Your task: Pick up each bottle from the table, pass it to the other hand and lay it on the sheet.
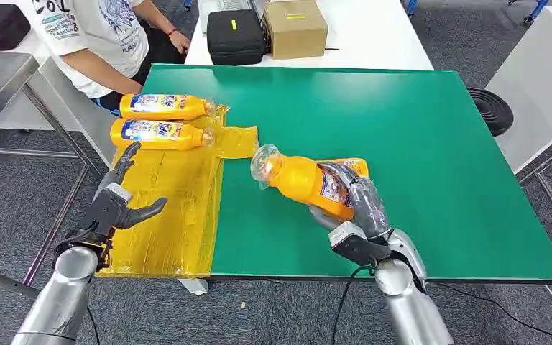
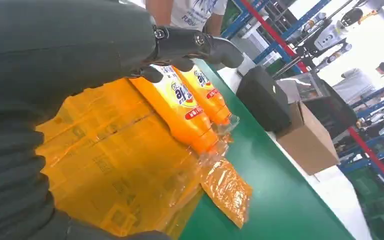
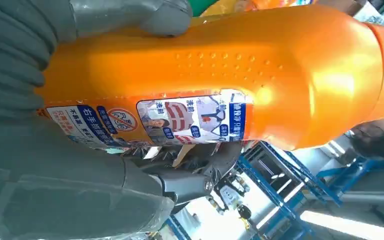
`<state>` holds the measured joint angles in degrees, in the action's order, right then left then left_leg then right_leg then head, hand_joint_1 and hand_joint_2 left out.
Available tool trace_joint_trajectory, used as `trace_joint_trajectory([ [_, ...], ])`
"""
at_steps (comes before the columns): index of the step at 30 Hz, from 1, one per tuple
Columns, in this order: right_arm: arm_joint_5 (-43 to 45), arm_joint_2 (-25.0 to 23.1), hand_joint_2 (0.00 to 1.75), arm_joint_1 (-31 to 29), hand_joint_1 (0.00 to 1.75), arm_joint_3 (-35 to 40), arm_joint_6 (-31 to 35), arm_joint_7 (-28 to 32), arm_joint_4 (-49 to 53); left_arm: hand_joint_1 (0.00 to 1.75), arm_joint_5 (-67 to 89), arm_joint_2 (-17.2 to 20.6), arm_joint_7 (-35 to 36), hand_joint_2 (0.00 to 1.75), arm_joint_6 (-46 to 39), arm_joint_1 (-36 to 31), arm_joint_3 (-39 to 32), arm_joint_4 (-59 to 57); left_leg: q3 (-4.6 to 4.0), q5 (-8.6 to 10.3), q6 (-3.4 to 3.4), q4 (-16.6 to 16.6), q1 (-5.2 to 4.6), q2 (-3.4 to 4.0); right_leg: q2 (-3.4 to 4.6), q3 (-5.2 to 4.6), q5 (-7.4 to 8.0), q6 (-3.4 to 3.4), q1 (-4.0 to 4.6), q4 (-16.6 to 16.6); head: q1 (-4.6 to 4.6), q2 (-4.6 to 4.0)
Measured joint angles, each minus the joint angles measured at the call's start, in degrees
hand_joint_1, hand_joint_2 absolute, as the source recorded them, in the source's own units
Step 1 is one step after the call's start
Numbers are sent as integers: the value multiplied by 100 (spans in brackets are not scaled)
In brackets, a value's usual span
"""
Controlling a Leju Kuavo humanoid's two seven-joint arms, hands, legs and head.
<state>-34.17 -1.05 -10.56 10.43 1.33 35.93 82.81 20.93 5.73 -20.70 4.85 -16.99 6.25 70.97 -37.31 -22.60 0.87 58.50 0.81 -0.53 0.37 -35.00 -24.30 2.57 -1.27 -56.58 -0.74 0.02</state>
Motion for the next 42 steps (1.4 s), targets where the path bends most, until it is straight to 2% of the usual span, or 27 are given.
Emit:
trace_joint_trajectory([
  [3,177,-77,175,27,175,-28,-9,96,48,0,-713,-59,26,175,379,42,-100,33,0,0,0,0,0,1,0,0,0,0,1,0,0,0],
  [6,363,-188,175,23,175,-48,-20,210,33,0,-1912,-81,59,175,1219,166,-164,35,0,0,0,0,1,2,1,0,-1,0,2,-1,0,0],
  [8,405,-250,175,22,175,-48,-17,232,5,0,-2240,-83,66,175,1430,253,-166,35,-3,0,0,0,2,2,0,-3,-1,-1,3,-1,2,0],
  [14,654,-477,175,-93,175,-55,2,337,-317,0,-3579,-105,153,175,2797,431,-103,24,-8,-1,-1,-1,1,1,0,-9,-2,-1,2,0,2,0],
  [18,979,-641,175,-187,175,-55,140,374,-609,0,-3932,-201,266,175,3147,488,80,-61,-10,0,0,-1,0,-1,-1,-9,-1,-1,0,0,2,0],
  [22,1155,-748,175,-290,175,-15,162,385,-894,0,-4031,-337,319,175,3207,488,282,-170,-10,0,0,-1,0,0,0,-8,-1,0,1,0,0,0],
  [35,1491,-1110,175,-502,175,638,33,389,-1580,0,-3555,-631,448,175,2287,356,605,-577,-12,0,-1,-1,2,0,0,-14,-1,-1,2,0,0,0],
  [42,1504,-1211,175,-565,175,844,20,391,-1832,0,-3472,-817,522,175,2144,207,721,-758,-14,0,0,0,0,-2,-1,-14,-1,0,0,0,0,0],
])
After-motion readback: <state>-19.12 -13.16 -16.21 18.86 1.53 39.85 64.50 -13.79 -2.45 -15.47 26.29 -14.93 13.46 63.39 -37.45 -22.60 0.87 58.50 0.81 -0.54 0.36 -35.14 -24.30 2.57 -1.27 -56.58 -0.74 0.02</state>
